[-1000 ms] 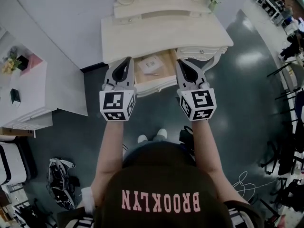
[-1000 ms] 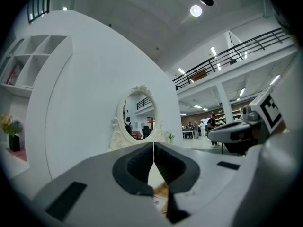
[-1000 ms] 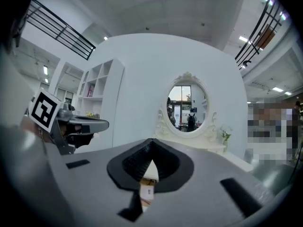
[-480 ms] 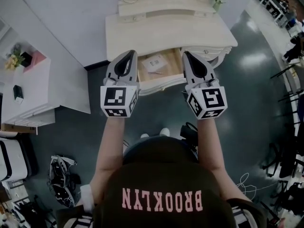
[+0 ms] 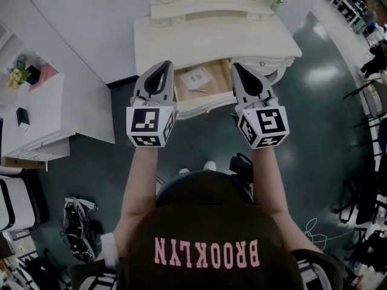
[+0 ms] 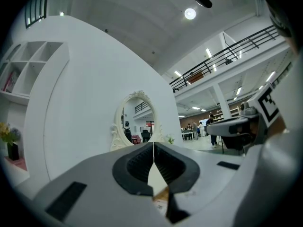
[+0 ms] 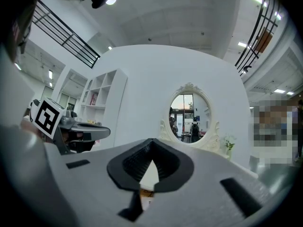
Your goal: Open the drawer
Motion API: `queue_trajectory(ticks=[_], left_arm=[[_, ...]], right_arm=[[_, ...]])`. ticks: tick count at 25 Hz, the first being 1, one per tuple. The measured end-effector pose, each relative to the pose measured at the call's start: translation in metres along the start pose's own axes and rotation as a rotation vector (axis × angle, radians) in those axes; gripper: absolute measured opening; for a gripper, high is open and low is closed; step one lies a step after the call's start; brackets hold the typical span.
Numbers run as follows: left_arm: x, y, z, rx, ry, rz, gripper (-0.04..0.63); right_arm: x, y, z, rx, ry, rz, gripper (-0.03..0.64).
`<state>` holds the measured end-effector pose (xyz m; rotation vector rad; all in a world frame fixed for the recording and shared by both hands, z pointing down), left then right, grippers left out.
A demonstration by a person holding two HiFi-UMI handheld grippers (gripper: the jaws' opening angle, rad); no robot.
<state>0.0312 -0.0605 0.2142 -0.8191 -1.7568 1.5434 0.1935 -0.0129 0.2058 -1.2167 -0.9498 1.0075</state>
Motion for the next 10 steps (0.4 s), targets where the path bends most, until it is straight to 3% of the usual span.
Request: queue_trajectory(ticks=[10], left_arm=[[-0.0013, -0.0020, -0.0054, 0.005, -0.006, 0.004, 0.006]], right_arm=[[0.0000, -0.0063, 0.0023, -0.005, 0.021, 0.014, -0.003]])
Point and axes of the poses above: the fingertips, and each gripper's own axes: x backward along the fingers, z to its left, y out of its top, the point moved 2 cm from there along x, backward along the fingers
